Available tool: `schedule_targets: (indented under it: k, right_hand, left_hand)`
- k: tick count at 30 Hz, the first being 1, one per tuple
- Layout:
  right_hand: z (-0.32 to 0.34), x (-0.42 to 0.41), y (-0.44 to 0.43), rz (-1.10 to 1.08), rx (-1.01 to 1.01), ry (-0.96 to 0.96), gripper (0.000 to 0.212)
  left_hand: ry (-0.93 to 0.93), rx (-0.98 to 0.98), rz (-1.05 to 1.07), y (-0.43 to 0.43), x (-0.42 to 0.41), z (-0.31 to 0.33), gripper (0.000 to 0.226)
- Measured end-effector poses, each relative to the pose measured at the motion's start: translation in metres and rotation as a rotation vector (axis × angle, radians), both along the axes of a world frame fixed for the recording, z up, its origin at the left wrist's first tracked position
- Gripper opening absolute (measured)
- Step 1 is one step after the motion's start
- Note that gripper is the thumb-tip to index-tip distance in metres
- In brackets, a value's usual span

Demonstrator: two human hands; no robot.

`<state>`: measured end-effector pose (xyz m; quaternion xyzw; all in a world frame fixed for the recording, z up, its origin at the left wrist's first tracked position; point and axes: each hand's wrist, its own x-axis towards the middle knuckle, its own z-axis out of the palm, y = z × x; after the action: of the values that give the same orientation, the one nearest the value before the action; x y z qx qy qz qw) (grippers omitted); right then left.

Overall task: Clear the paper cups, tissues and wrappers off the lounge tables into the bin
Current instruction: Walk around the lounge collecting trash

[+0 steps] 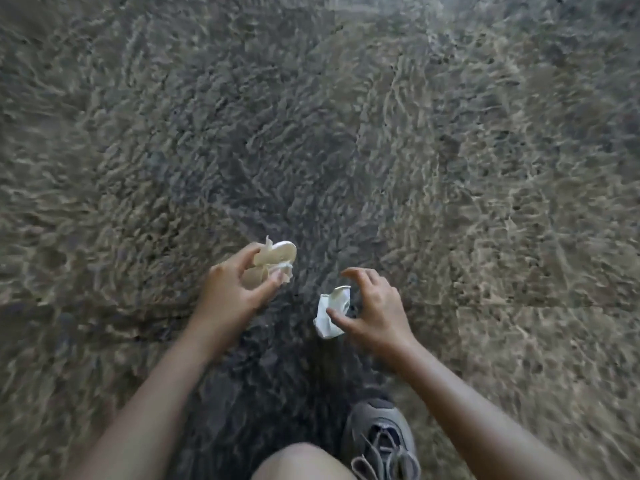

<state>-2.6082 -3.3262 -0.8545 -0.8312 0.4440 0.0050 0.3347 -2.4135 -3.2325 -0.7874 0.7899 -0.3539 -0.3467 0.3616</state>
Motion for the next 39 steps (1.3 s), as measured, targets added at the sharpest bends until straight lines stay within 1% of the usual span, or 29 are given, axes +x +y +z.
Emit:
schedule_targets:
  k: [2,4,7,9,12,16,19,22,25,28,31,35,38,39]
  right_hand:
    - [-0.022,0.002,0.003,-0.019,-0.034,0.027,0.055]
    - [-0.033,0.004,0.007,-0.028,-0.021,0.052,0.055]
    - [-0.038,0.01,0.011,-0.056,0.0,0.067,0.052]
    - [-0.04,0.014,0.012,-0.062,0.015,0.059,0.05]
    - [-0.04,0.018,0.012,-0.068,0.045,0.034,0.041]
    - [-0.032,0.021,0.005,-0.074,0.07,-0.06,0.035]
    - [0.001,0.021,-0.009,-0.145,0.015,-0.183,0.031]
    - [0.067,0.018,-0.023,-0.252,-0.023,-0.306,0.031]
    - [0.146,0.011,-0.032,-0.287,-0.071,-0.378,0.034]
    - [0.231,0.001,-0.039,-0.311,-0.1,-0.409,0.037]
    - [0.328,-0.019,-0.043,-0.352,-0.154,-0.439,0.04]
    - [0.481,-0.06,-0.037,-0.441,-0.219,-0.462,0.041]
    - [0.596,-0.098,-0.018,-0.525,-0.268,-0.498,0.041]
    - [0.631,-0.113,-0.009,-0.556,-0.294,-0.509,0.04]
  left_hand:
    - [-0.03,0.006,-0.004,-0.001,0.0,-0.027,0.016]
    - [-0.047,-0.004,-0.013,0.0,0.0,-0.042,0.017]
    - [-0.076,-0.022,-0.044,0.002,0.0,-0.048,0.033]
    - [-0.078,-0.019,-0.061,0.002,-0.001,-0.049,0.032]
    - [-0.081,-0.038,-0.072,0.002,-0.004,-0.051,0.036]
    - [-0.047,-0.06,-0.046,-0.003,-0.002,-0.051,0.029]
    - [-0.026,-0.104,0.009,-0.011,0.001,-0.029,0.015]
    - [-0.008,-0.157,0.028,-0.023,-0.003,0.023,0.012]
    - [0.103,-0.207,0.031,-0.036,-0.016,0.092,0.022]
    - [0.098,-0.249,-0.016,-0.05,-0.03,0.173,0.015]
    - [0.105,-0.262,-0.074,-0.064,-0.044,0.27,0.014]
    - [0.063,-0.264,-0.187,-0.069,-0.07,0.423,0.02]
    - [0.019,-0.27,-0.293,-0.064,-0.096,0.538,0.042]
    - [0.004,-0.275,-0.346,-0.064,-0.108,0.572,0.043]
